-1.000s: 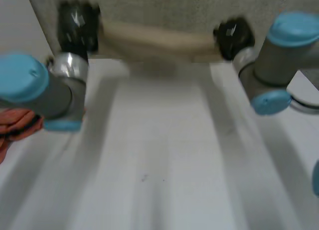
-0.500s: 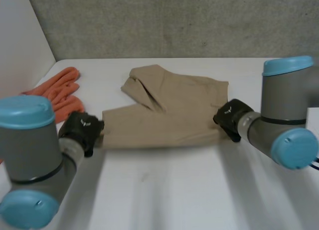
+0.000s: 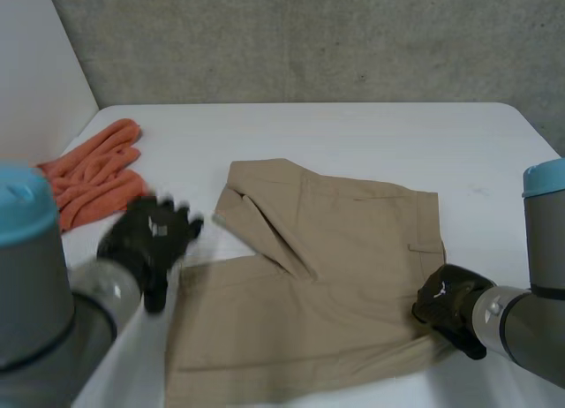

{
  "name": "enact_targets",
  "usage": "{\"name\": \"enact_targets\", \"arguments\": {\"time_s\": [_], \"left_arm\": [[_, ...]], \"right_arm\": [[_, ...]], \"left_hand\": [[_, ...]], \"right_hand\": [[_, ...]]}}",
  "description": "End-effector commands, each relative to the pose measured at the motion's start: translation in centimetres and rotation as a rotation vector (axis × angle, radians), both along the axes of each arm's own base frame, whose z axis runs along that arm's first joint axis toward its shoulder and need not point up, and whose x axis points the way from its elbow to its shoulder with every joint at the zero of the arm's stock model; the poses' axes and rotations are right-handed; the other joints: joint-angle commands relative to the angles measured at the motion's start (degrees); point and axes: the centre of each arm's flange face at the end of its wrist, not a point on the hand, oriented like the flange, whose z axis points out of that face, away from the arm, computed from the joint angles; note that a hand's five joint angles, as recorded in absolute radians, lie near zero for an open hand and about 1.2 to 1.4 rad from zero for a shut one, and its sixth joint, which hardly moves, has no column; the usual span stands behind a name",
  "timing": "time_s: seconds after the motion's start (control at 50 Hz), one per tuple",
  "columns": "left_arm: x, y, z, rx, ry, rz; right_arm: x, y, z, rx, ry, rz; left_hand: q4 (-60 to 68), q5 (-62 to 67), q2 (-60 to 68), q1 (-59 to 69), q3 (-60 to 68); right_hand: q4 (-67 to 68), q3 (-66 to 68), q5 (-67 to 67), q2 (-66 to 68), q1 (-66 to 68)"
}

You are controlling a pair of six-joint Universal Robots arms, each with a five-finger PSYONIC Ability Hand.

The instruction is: Fold the laundry.

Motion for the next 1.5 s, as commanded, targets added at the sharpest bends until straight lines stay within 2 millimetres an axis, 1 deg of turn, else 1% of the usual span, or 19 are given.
{"name": "enact_targets", "arguments": {"time_s": [0.02,0.04,0.06,0.1,0.12,0.14,0.2,0.22,0.28,0.44,0.52,0.74,0.92,1.2,1.32,1.36,1.42,1.46,1.5], "left_arm": [[-2.5,-8.9,-0.3,-0.179,0.187,-0.105],[-2.8,-9.5,-0.7,-0.167,0.197,-0.133],[-3.5,-10.5,-1.6,-0.136,0.221,-0.179],[-4.1,-11.5,-2.7,-0.094,0.255,-0.209],[-4.4,-12.1,-3.2,-0.076,0.277,-0.214],[-4.6,-13.5,-4.1,-0.047,0.321,-0.2],[-4.4,-15.6,-5.2,-0.008,0.383,-0.166],[-4.5,-16.4,-6.0,0.016,0.414,-0.163],[-5.0,-17.2,-7.4,0.048,0.44,-0.21],[-5.7,-17.6,-8.4,0.062,0.455,-0.265],[-6.0,-17.9,-9.0,0.072,0.459,-0.276],[-6.3,-18.5,-9.6,0.067,0.461,-0.281],[-6.8,-18.3,-10.4,0.08,0.458,-0.29],[-7.1,-18.1,-10.7,0.077,0.448,-0.292],[-7.1,-18.1,-11.4,0.065,0.406,-0.301],[-7.1,-18.0,-11.6,0.057,0.391,-0.306],[-7.0,-18.2,-11.6,0.04,0.368,-0.291],[-6.8,-18.4,-11.6,0.029,0.356,-0.266],[-6.6,-18.5,-11.5,0.019,0.347,-0.246]], "right_arm": [[0.2,-0.4,-0.9,-0.051,-0.046,-0.023],[0.2,-0.4,-1.0,-0.052,-0.048,-0.025],[0.3,-0.4,-1.1,-0.056,-0.056,-0.029],[0.4,-0.4,-1.2,-0.058,-0.063,-0.033],[0.4,-0.4,-1.3,-0.059,-0.068,-0.036],[0.5,-0.3,-1.4,-0.063,-0.075,-0.037],[0.5,-0.3,-1.5,-0.066,-0.083,-0.043],[0.6,-0.2,-1.6,-0.067,-0.087,-0.046],[0.5,-0.1,-1.8,-0.063,-0.092,-0.052],[0.3,0.2,-2.2,-0.048,-0.087,-0.058],[0.3,0.2,-2.3,-0.053,-0.088,-0.059],[0.4,0.0,-2.3,-0.068,-0.094,-0.059],[0.2,0.1,-2.6,-0.054,-0.1,-0.077],[0.0,0.3,-3.0,-0.048,-0.1,-0.082],[-0.1,0.4,-3.1,-0.043,-0.098,-0.082],[-0.1,0.5,-3.2,-0.042,-0.097,-0.083],[-0.1,0.5,-3.2,-0.042,-0.097,-0.083],[-0.1,0.5,-3.2,-0.041,-0.097,-0.083],[-0.1,0.5,-3.2,-0.041,-0.097,-0.084]], "left_hand": [[8.89,8.98,8.69,12.06,8.34],[11.41,11.5,11.21,14.59,10.86],[15.93,16.02,15.73,19.11,15.38],[19.66,19.75,19.46,22.84,19.11],[21.18,21.27,20.97,24.35,20.63],[25.69,25.78,25.49,28.86,25.14],[32.11,32.2,31.9,35.28,31.56],[35.62,35.71,35.42,38.8,35.07],[36.67,36.76,36.47,39.85,36.12],[27.94,28.03,27.74,31.12,27.39],[26.57,26.66,26.37,29.75,26.02],[31.28,31.37,31.08,34.46,30.73],[41.7,41.79,41.5,44.88,41.15],[39.36,39.45,39.16,42.53,38.81],[42.05,42.14,41.85,45.22,41.5],[43.72,43.81,43.52,46.9,43.17],[52.95,53.04,52.75,56.13,52.4],[65.0,65.09,64.8,68.17,64.45],[65.07,65.16,64.87,68.25,64.52]], "right_hand": [[11.77,11.91,13.01,12.59,23.27],[11.77,11.91,13.01,12.59,23.27],[11.77,11.91,13.01,12.59,23.27],[11.77,11.91,13.01,12.59,23.27],[11.77,11.91,13.01,12.59,23.27],[11.77,11.91,13.01,12.59,23.27],[11.77,11.91,13.01,12.59,23.27],[11.77,11.91,13.01,12.59,23.27],[11.77,11.91,13.01,12.59,23.27],[11.77,11.91,13.01,12.59,23.27],[11.77,11.91,13.01,12.59,23.27],[11.77,11.91,13.01,12.59,23.27],[11.77,11.91,13.01,12.59,23.27],[11.77,11.91,13.01,12.59,23.27],[11.77,11.91,13.01,12.59,23.27],[11.77,11.91,13.01,12.59,23.27],[11.77,11.91,13.01,12.59,23.27],[11.77,11.91,13.01,12.59,23.27],[11.77,11.91,13.01,12.59,23.27]]}}
